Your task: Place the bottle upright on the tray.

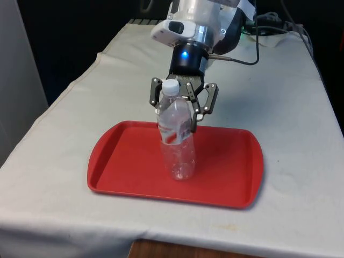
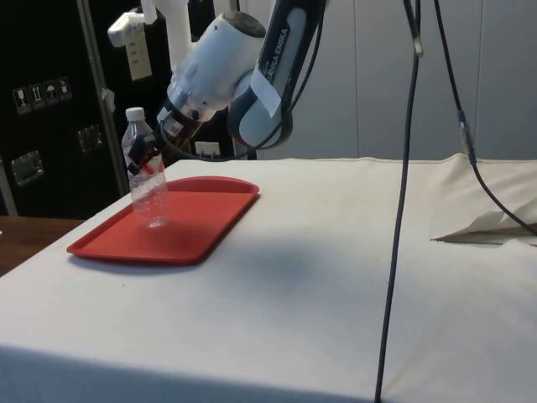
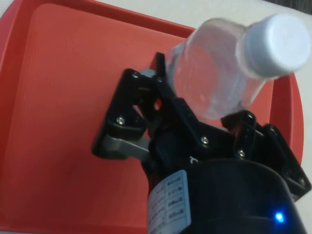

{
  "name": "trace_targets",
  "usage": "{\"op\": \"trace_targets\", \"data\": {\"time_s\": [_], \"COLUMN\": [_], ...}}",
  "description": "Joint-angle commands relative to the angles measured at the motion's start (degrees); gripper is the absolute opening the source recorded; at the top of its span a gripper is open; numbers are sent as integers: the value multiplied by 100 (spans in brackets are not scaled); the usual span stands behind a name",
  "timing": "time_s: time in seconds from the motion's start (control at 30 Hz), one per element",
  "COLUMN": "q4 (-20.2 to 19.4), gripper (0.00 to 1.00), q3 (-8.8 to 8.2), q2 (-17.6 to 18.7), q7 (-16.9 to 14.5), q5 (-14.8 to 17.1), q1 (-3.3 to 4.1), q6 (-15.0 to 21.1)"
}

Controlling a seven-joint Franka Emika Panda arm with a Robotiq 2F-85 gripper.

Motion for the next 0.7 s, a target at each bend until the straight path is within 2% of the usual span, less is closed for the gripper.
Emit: {"op": "trace_targets", "data": {"time_s": [0.0, 0.03, 0.17, 0.67], "q4": [0, 0, 0, 11], "gripper": [70, 83, 100, 100], "q3": [6, 6, 0, 0], "q2": [0, 0, 0, 11], "q7": [0, 0, -6, 0], "q5": [6, 6, 0, 6], "q1": [0, 0, 0, 11], "q6": [6, 0, -6, -11]}}
